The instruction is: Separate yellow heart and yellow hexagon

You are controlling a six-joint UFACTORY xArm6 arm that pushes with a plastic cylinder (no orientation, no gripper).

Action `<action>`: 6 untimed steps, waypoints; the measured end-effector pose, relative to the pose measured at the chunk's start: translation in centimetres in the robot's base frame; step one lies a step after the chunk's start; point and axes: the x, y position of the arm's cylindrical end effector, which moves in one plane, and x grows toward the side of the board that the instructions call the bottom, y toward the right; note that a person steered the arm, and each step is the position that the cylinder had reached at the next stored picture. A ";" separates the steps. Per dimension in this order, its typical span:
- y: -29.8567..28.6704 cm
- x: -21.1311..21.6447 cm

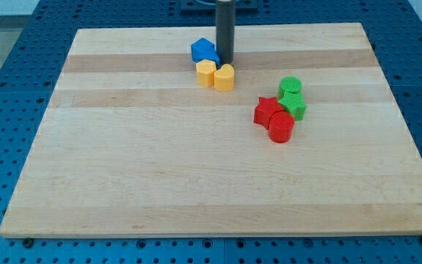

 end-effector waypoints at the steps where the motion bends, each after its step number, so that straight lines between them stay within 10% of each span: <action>1: -2.0 0.0; 6: 0.1 5.1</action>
